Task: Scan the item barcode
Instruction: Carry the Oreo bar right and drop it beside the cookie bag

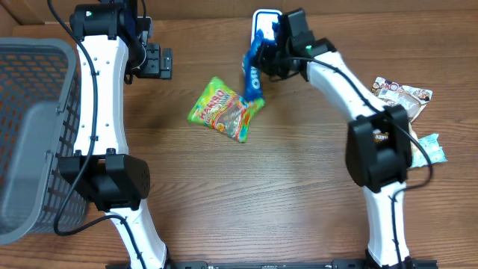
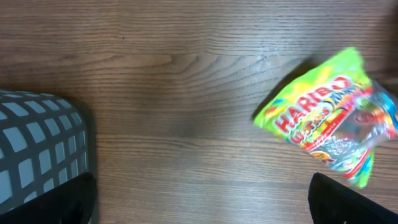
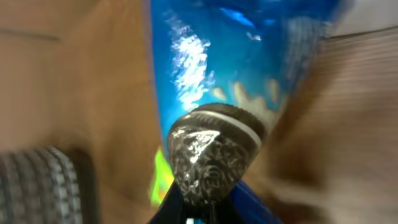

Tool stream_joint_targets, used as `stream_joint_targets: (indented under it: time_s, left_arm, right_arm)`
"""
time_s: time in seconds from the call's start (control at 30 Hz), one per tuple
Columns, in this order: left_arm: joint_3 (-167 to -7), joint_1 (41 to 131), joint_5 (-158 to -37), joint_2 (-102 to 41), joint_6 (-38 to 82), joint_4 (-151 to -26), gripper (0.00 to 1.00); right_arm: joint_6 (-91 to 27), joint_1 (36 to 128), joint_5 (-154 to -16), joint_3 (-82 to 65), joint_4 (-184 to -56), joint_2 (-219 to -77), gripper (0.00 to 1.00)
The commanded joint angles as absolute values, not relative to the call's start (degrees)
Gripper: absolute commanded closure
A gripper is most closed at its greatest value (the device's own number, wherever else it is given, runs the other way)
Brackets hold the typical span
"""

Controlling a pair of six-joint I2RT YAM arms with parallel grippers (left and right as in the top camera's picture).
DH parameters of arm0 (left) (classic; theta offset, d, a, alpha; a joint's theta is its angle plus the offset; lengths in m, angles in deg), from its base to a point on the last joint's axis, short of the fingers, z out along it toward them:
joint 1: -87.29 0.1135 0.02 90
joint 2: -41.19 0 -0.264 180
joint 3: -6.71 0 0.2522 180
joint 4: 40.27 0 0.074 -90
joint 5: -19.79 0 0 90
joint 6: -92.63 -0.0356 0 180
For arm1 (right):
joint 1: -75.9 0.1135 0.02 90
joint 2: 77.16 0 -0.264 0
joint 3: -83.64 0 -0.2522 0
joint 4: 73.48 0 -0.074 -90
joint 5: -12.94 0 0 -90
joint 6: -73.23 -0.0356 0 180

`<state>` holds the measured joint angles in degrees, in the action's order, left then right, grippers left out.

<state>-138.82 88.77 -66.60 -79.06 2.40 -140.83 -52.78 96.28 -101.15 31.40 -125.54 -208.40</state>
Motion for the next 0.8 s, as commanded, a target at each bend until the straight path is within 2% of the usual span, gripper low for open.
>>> stream_joint_targets:
  time_s: [0.0,0.17,0.33,0.5,0.67,0.7,0.77]
  left_arm:
    - [-139.2,88.3,-66.9,-79.5,1.3,-140.7,0.00]
    - [-139.2,88.3,-66.9,-79.5,1.3,-140.7,0.00]
    - [-139.2,88.3,-66.9,-79.5,1.3,-140.7,0.00]
    - [-139.2,88.3,-66.9,-79.5,1.3,-140.7,0.00]
    - [-139.2,88.3,-66.9,-79.5,1.3,-140.7,0.00]
    - [-139.2,88.3,-66.9,-79.5,1.3,-140.7,0.00]
    - [-139.2,88.3,-66.9,-79.5,1.3,-140.7,0.00]
  right_arm:
    - [-37.3,95.2,-87.8,33.0,-139.0,-190.8,0.96]
    - [-37.3,93.2,-76.5,33.0,-152.8,-181.6,0.96]
    - [-37.9,86.8,-69.4,31.2,-168.5,-181.7,0.96]
    - [-37.7,80.9,-69.6,22.1,-167.5,-183.0,0.96]
    - [-37.6,74.5,-72.0,10.5,-158.9,-183.9,0.96]
    - [-37.2,73.2,-74.0,9.2,-157.5,-183.9,0.92]
    - [-34.8,69.9,-79.0,7.5,-154.5,-183.9,0.71]
